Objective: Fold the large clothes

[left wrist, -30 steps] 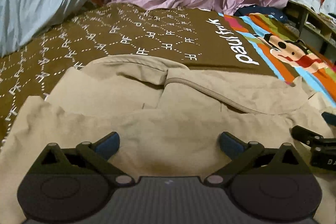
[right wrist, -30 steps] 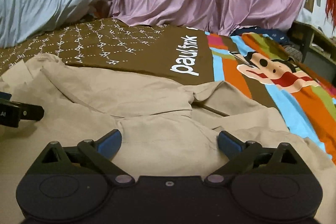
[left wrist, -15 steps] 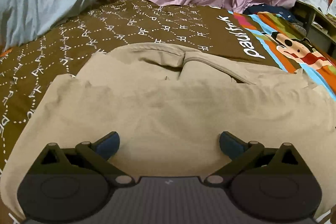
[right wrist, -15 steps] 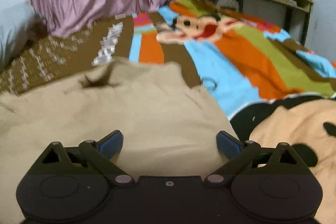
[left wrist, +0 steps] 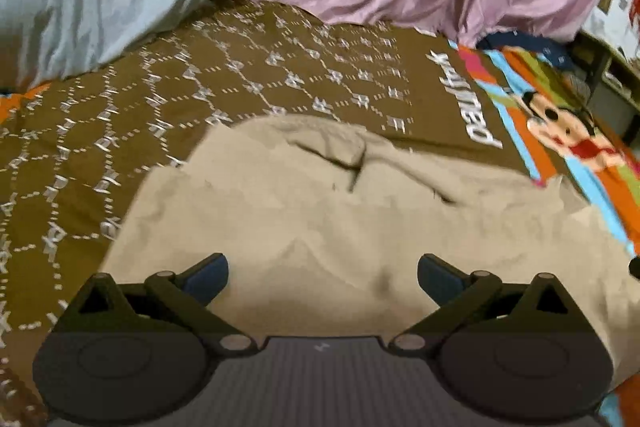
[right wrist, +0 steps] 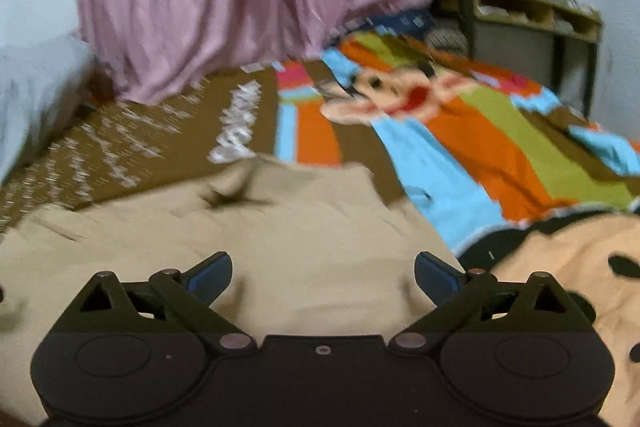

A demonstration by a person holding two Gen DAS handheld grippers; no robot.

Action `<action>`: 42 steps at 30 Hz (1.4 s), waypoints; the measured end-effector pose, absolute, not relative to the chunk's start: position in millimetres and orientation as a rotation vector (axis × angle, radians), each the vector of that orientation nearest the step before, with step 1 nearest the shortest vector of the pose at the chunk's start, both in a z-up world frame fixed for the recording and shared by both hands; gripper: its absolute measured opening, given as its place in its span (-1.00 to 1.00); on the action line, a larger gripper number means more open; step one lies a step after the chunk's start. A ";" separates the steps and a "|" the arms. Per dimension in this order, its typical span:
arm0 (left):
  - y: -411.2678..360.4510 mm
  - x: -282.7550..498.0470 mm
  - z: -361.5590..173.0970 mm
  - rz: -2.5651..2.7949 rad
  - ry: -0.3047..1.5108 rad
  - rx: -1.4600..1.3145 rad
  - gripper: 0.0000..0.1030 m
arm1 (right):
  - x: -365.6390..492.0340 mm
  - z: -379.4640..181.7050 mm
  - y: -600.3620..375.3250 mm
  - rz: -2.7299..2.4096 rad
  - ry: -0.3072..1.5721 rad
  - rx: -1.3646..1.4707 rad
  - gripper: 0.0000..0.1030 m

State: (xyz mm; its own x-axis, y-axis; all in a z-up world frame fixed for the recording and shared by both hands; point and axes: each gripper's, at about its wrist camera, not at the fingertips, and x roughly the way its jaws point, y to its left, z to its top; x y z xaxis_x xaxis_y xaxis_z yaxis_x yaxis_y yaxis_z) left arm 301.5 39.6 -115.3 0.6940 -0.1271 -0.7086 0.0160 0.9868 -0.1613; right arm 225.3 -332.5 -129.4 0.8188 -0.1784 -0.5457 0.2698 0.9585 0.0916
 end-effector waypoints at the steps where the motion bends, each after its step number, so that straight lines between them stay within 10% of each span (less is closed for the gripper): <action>1: 42.4 298.7 -109.2 -0.077 0.794 -0.154 0.99 | 223.2 -122.7 -325.3 -0.214 0.550 0.156 0.93; 27: 88.7 226.8 -101.4 -0.234 0.845 -0.358 0.99 | 219.1 -148.2 -202.1 0.036 0.559 -0.224 0.98; 34: 119.0 248.1 -145.3 0.156 1.114 -0.430 0.99 | 224.3 -161.6 -218.6 0.052 0.612 -0.107 0.99; 42: 124.1 257.0 -140.5 0.054 0.944 -0.595 0.91 | 223.1 -162.8 -221.8 0.060 0.611 -0.076 0.99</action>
